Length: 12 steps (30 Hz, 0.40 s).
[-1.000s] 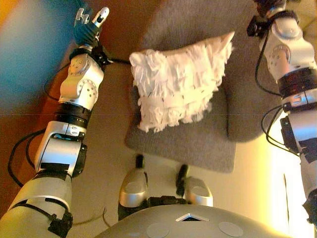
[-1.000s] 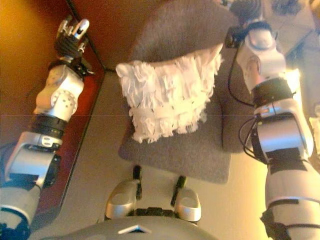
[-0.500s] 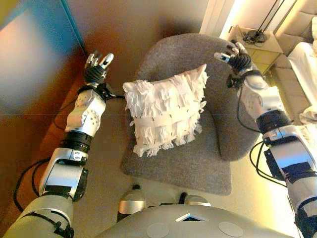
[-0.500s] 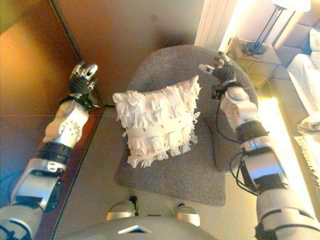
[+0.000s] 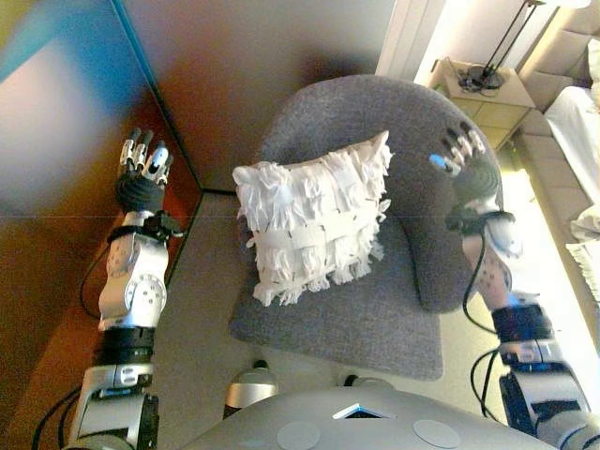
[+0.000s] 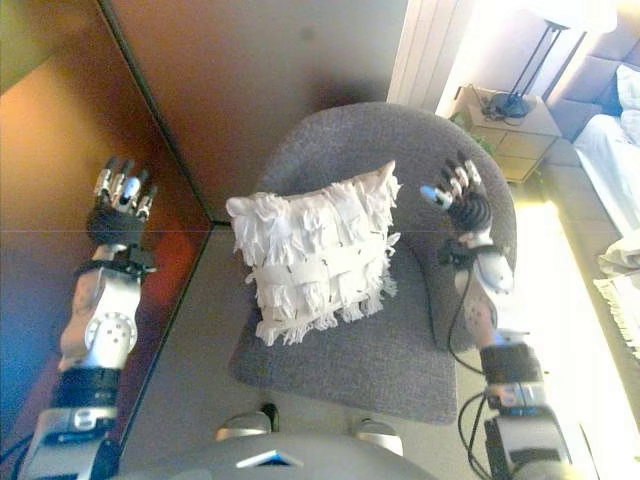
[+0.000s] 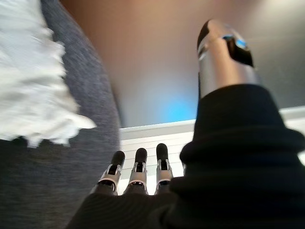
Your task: Pick up the cushion and take it to the sofa
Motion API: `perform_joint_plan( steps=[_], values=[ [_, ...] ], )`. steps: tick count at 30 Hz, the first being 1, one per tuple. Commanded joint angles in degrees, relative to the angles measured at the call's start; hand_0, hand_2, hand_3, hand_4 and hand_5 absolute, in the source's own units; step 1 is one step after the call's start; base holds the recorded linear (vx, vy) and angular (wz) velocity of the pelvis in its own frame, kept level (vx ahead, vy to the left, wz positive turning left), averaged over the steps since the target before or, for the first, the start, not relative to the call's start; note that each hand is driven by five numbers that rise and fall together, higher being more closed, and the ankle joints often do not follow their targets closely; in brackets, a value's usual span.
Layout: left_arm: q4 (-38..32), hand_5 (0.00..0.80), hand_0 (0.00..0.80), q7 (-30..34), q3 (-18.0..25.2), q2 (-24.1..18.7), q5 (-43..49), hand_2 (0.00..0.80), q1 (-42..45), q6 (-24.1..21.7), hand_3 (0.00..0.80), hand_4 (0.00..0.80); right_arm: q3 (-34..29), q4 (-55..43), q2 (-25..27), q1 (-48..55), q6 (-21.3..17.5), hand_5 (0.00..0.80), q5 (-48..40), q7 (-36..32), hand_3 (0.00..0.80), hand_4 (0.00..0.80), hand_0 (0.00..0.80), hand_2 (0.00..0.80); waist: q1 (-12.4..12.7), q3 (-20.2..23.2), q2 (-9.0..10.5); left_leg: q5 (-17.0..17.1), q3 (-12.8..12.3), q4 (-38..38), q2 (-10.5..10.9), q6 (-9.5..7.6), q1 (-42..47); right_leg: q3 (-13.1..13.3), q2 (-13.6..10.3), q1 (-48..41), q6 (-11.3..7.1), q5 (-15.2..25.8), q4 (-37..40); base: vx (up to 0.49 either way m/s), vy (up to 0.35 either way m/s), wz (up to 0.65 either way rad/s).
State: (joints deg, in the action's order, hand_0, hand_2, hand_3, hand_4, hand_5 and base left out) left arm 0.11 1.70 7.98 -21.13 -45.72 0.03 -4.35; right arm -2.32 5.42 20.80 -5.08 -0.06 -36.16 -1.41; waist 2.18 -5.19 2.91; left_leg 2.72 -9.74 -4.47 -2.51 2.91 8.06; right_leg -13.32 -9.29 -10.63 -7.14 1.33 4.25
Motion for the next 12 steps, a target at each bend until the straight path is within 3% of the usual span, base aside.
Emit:
perform_joint_plan(
  steps=[1,9,12],
  values=[
    [-2.4,0.0,0.0,6.96,1.16,-0.16,3.3,0.0,2.73,-2.65,0.0,0.0,-1.76,-3.69,-2.41,1.62,-4.88,0.0,-1.01,-5.61,0.0,0.0,0.0,0.0,-1.04,2.74,-0.63,-7.96,-2.54,6.12,-1.16,-0.37,-0.36,0.1,-2.13,3.1,-2.06,-0.56,-3.04,-0.131,-0.013,-0.2],
    [-0.45,0.0,0.0,18.63,-4.74,3.15,-7.08,0.0,11.03,-1.23,0.0,0.0,3.65,0.63,-9.39,10.33,-4.36,0.0,-13.77,-10.94,0.0,0.0,0.0,0.0,-1.26,1.49,-0.73,-7.53,-3.15,5.68,-0.86,-1.04,-1.06,0.58,-1.41,4.47,-1.8,0.22,-3.0,-0.135,-0.013,-0.08],
    [0.76,0.0,0.0,17.92,-7.85,3.58,-4.78,0.0,11.6,-3.07,0.0,0.0,6.03,2.13,-9.77,10.92,-4.65,0.0,-15.39,-11.17,0.0,0.0,0.0,0.0,-1.39,0.98,-0.8,-7.43,-3.31,5.37,-0.79,-1.05,-1.26,0.76,-1.22,4.94,-1.84,0.47,-2.83,-0.102,-0.006,-0.11]
  ],
)
